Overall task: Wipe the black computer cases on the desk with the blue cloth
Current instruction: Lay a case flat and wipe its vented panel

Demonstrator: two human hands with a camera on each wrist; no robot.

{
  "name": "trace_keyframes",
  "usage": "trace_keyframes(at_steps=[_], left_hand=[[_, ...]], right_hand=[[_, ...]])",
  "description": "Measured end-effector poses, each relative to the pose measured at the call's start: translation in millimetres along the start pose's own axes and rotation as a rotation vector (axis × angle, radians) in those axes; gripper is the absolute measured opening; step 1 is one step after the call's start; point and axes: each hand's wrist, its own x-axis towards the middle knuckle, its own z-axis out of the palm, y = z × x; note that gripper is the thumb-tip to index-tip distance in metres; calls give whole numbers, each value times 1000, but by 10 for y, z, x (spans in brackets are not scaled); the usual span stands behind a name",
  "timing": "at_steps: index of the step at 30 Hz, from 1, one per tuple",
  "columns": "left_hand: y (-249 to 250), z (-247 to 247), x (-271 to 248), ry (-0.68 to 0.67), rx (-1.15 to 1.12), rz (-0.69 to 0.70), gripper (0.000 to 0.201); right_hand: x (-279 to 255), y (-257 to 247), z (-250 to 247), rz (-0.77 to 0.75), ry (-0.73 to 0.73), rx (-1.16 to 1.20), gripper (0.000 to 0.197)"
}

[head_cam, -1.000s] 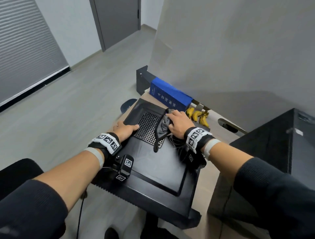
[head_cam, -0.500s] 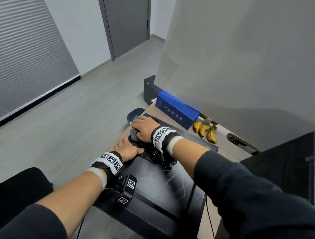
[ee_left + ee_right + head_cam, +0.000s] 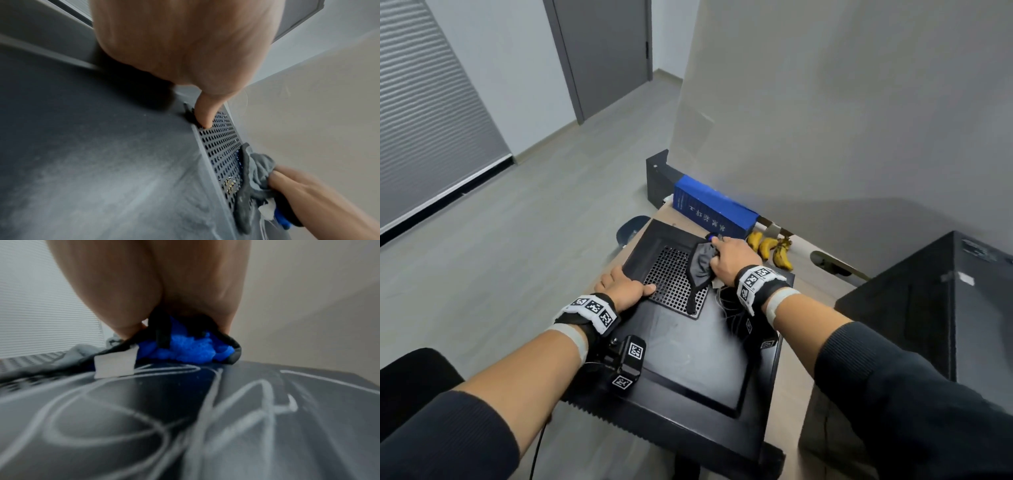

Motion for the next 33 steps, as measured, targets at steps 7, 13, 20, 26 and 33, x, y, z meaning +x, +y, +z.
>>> trace_keyframes(at_steps=[7, 13, 20, 26, 33], left_hand=[[-1, 12, 48, 14, 32, -3, 108], [0, -17, 37, -4, -16, 10, 100], [-80, -67, 136, -150, -355, 117, 111], [-255, -74, -284, -5, -255, 145, 86], [-217, -37, -699, 57, -36, 121, 103]], right_hand=[[-37, -486, 189, -144, 25, -107, 63], [-204, 176, 104, -97, -57, -148, 63], [-1224, -383, 403, -159, -50, -128, 70], [-1662, -1254, 786, -374, -60, -193, 72], [-2091, -231, 740, -273, 13, -112, 67]])
